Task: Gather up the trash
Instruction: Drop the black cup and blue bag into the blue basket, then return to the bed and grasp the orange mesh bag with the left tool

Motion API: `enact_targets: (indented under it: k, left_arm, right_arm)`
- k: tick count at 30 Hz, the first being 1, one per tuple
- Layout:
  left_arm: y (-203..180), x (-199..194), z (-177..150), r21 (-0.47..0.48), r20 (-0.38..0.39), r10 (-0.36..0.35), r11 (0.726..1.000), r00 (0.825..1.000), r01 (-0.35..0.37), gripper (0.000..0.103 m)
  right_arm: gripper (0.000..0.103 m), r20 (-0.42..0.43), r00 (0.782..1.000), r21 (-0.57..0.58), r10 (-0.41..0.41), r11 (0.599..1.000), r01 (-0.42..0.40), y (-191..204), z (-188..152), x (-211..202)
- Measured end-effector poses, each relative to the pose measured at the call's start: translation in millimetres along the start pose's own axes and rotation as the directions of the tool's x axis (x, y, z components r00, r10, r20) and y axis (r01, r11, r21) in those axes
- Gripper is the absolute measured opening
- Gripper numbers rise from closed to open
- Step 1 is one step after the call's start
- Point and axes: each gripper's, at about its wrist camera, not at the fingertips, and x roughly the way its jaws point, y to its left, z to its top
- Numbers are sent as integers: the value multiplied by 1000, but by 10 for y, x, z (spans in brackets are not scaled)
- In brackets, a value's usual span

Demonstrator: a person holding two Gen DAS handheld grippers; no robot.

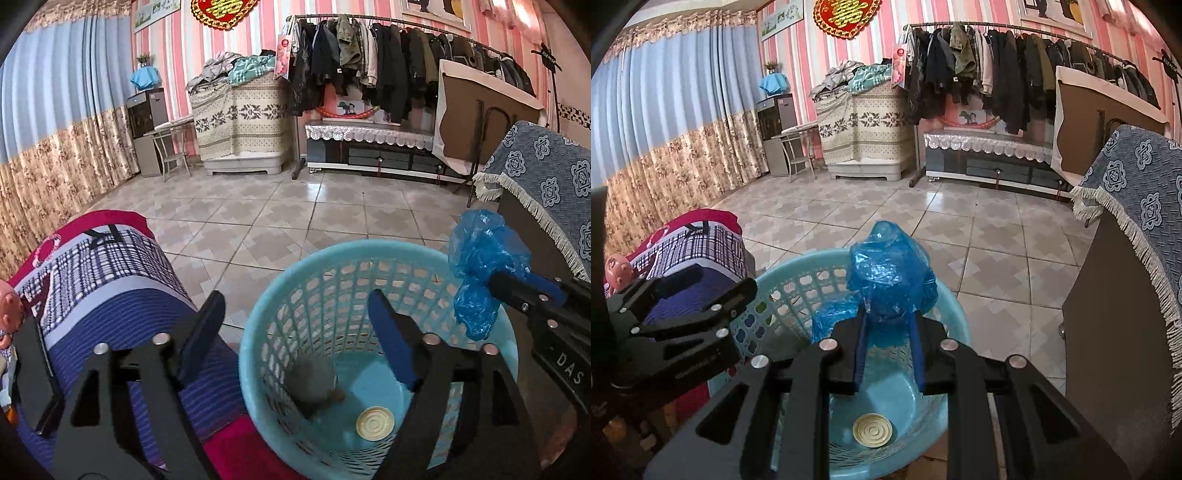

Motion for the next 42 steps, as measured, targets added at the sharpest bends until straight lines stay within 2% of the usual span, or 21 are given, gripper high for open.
enact_targets:
  k: [4,8,17,19,21,22,24,27,32,39,42]
  left_arm:
    - [100,-93,9,-14,12,23,1000,1000,-23,85]
    - [323,-265,16,-45,52,86,995,995,-84,93]
    - [893,-507,-141,-144,18,155,978,988,-150,95]
    - [1003,-609,-208,-145,22,189,972,982,-183,96]
    - [1077,-694,-253,-151,29,206,968,978,-199,97]
    - [1116,-737,-273,-158,31,214,966,976,-206,97]
    - [1213,-835,-307,-172,34,226,961,974,-217,97]
    - [1322,-985,-332,-190,55,256,951,965,-242,97]
    - [1470,-1195,-400,-211,63,278,942,958,-260,97]
    - [1659,-1461,-553,-225,63,290,936,955,-270,97]
    - [1755,-1561,-626,-240,58,301,930,952,-280,97]
  right_arm:
    - [21,-9,1000,-9,-3,1000,3,46,-12,25]
    - [21,-10,1000,-20,-2,1000,2,123,-13,35]
    - [22,-35,999,-64,27,998,-29,371,-24,97]
    - [30,-54,998,-83,32,996,-37,436,-30,114]
    - [50,-53,998,-95,25,995,-30,490,-41,105]
    - [53,-50,999,-101,19,995,-24,515,-40,98]
    - [68,-46,999,-105,19,994,-23,556,-26,72]
    - [85,-20,1000,-116,18,993,-20,613,1,1]
    - [94,27,999,-139,17,990,-14,711,46,-133]
    - [96,58,997,-135,46,990,-38,923,70,-266]
    - [97,78,995,-167,69,984,-55,1103,62,-341]
